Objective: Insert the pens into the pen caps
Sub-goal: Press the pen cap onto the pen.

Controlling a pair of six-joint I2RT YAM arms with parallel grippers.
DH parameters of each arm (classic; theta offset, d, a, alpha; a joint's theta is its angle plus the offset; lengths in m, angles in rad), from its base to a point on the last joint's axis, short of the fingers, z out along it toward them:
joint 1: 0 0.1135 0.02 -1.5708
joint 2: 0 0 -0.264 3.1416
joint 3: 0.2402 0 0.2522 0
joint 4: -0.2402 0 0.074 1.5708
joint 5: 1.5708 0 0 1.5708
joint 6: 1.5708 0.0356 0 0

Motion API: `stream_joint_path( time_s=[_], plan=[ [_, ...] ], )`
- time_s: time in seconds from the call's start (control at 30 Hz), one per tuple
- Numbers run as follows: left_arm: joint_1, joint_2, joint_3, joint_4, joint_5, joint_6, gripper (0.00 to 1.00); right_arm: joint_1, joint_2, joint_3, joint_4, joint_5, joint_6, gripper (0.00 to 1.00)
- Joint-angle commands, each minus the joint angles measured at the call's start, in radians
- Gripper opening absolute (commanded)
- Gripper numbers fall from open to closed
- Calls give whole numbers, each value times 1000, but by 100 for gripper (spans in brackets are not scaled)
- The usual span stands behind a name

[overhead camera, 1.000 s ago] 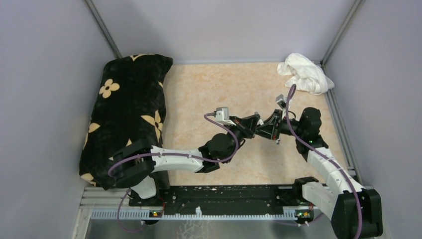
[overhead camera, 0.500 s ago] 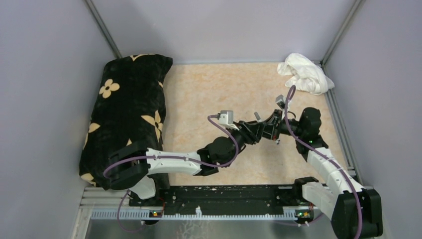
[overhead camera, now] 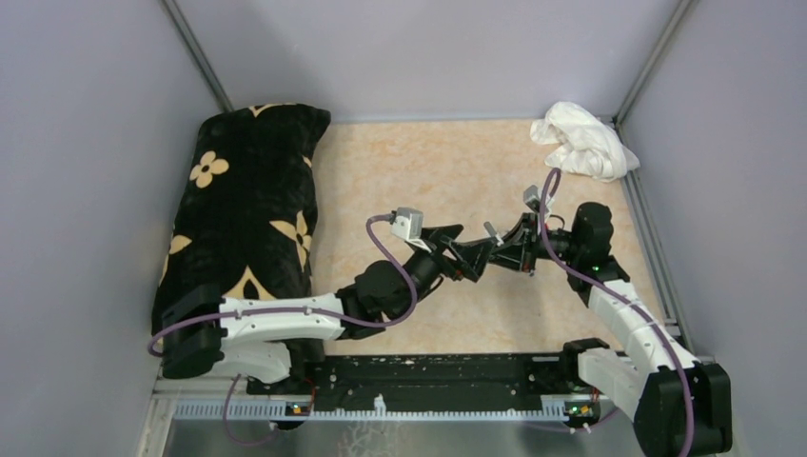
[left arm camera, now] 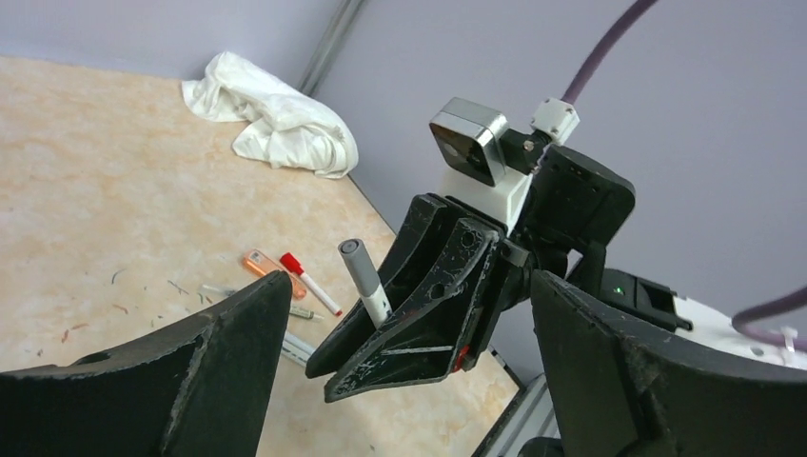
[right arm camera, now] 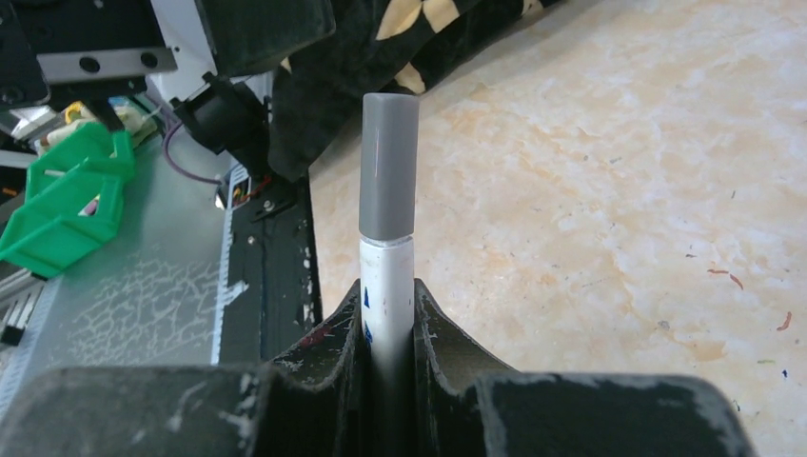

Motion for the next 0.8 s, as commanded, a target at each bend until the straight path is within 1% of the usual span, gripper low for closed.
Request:
stream_joint_path(
  time_s=[0.0, 0.07, 0.17, 0.27, 0.4, 0.47, 0.63, 0.77],
  plan=[
    [66, -80, -48, -6, 252, 87, 99, 6, -18, 69, -66, -77, -113, 0],
    [138, -96, -52, -17, 428, 38, 99, 4, -17, 72, -73, -97, -124, 0],
    [199, -100, -46, -32, 537, -12, 98, 2, -18, 73, -80, -111, -133, 0],
    [229, -87, -38, -32, 580, -32, 90, 1, -17, 74, -87, -114, -141, 0],
    [267, -49, -24, -24, 623, -78, 76, 1, -15, 74, -89, -118, -142, 0],
    [288, -21, -21, 3, 680, -106, 70, 0, -14, 74, -89, -119, -143, 0],
    [318, 46, -2, 57, 762, -158, 62, 1, -12, 74, -91, -119, -144, 0],
    [319, 79, 19, 60, 781, -170, 58, 1, -10, 75, -92, -120, -143, 0]
  ],
)
